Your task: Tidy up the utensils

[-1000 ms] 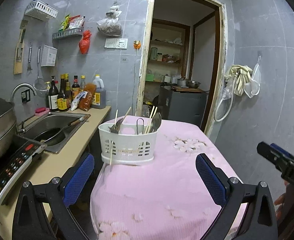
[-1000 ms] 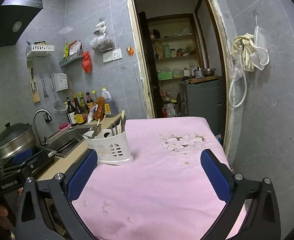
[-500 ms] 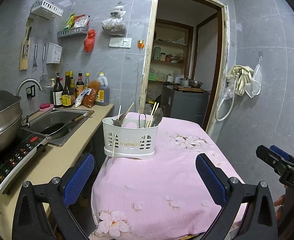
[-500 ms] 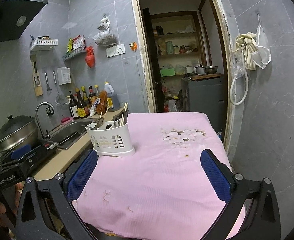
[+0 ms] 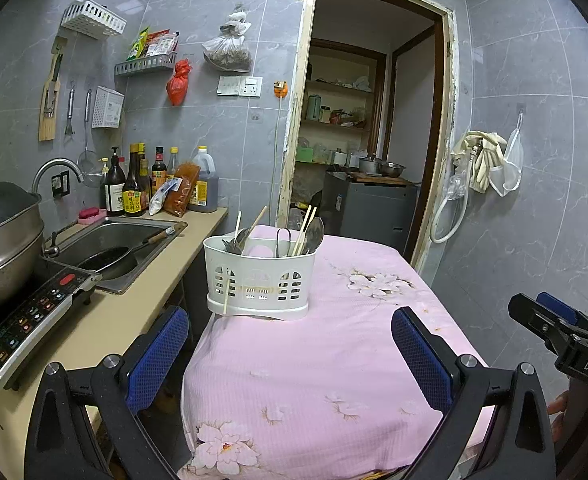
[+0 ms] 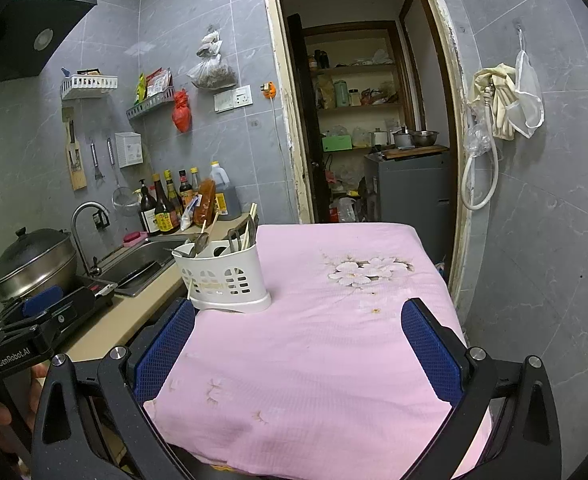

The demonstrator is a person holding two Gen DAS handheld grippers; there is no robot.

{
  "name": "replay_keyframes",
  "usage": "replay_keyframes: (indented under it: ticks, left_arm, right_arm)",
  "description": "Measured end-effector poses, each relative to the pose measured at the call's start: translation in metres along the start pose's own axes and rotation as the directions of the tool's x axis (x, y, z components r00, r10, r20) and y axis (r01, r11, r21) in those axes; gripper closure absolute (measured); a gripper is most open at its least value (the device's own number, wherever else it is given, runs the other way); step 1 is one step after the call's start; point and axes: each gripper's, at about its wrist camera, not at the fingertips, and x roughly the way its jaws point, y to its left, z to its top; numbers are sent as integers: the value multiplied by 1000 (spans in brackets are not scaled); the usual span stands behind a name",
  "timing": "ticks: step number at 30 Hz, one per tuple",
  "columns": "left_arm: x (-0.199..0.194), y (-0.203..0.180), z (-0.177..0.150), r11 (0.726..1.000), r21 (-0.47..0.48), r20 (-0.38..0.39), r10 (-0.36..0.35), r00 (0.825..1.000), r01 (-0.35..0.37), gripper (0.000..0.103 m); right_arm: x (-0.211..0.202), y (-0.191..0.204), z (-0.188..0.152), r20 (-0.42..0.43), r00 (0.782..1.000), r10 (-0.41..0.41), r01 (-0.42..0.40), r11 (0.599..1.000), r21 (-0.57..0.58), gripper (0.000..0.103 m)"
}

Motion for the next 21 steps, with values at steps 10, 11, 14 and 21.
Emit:
replay_keyframes:
  ticks: [10, 11, 14, 21]
  left_arm:
    - [0, 0, 0, 1000, 1, 2, 2, 1000, -2, 1]
    - [0, 0, 0, 1000, 1, 2, 2, 1000, -2, 1]
    - [0, 0, 0, 1000, 0, 4, 3, 1000, -3, 1]
    - [-1, 0, 1, 1000, 1, 4, 4, 1000, -4, 1]
  right_arm:
    - [0, 0, 1, 0, 1000, 0, 0, 1000, -1, 1]
    - [0, 0, 0, 0, 1000, 1, -1, 1000, -2, 1]
    - [0, 0, 1, 1, 1000, 0, 0, 1000, -2, 1]
    - [0, 1, 1, 0, 1000, -1, 1, 1000, -2, 1]
